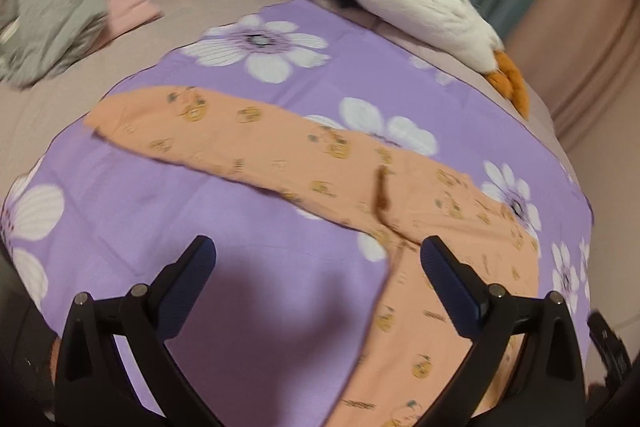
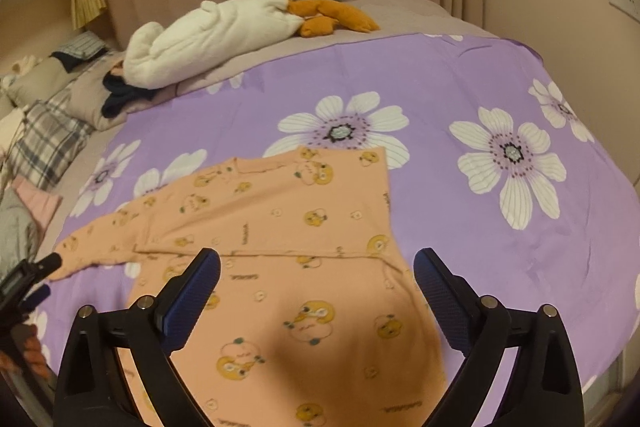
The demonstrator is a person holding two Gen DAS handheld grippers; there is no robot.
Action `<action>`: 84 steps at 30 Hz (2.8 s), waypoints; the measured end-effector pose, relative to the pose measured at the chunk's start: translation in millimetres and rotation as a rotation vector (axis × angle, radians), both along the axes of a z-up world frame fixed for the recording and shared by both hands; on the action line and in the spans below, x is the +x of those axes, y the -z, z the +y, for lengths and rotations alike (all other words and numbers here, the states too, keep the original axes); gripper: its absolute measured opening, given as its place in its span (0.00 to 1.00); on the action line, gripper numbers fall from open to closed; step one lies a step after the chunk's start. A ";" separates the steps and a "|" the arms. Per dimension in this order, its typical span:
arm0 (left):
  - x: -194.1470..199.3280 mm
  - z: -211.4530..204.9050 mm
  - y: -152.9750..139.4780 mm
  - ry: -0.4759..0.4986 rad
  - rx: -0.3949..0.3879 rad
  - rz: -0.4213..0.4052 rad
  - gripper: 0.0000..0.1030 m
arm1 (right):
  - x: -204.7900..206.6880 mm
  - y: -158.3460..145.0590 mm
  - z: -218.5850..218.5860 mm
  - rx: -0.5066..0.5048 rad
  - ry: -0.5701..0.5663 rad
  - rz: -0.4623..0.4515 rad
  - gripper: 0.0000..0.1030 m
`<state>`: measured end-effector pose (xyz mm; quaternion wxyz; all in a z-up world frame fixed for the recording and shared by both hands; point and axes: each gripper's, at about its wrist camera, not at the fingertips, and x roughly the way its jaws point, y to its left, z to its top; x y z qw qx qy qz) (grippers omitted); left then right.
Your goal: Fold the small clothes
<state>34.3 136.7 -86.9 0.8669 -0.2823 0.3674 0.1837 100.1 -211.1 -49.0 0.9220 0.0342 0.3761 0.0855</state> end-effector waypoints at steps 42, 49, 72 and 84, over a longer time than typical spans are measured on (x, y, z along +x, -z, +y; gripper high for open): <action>-3.2 182.2 72.7 -0.540 -0.141 -0.080 0.05 | 16.8 19.6 34.5 -0.027 -0.015 0.092 0.94; 10.1 160.1 39.2 -0.464 -0.073 -0.150 0.05 | 15.9 17.0 28.4 -0.019 -0.004 0.084 0.94; 96.4 -4.4 -29.6 0.129 0.081 -0.199 0.05 | 9.4 12.5 0.3 0.054 0.042 0.064 0.94; 118.2 -58.9 24.8 0.311 0.092 -0.030 0.05 | 10.6 19.1 -6.2 0.075 0.045 0.090 0.94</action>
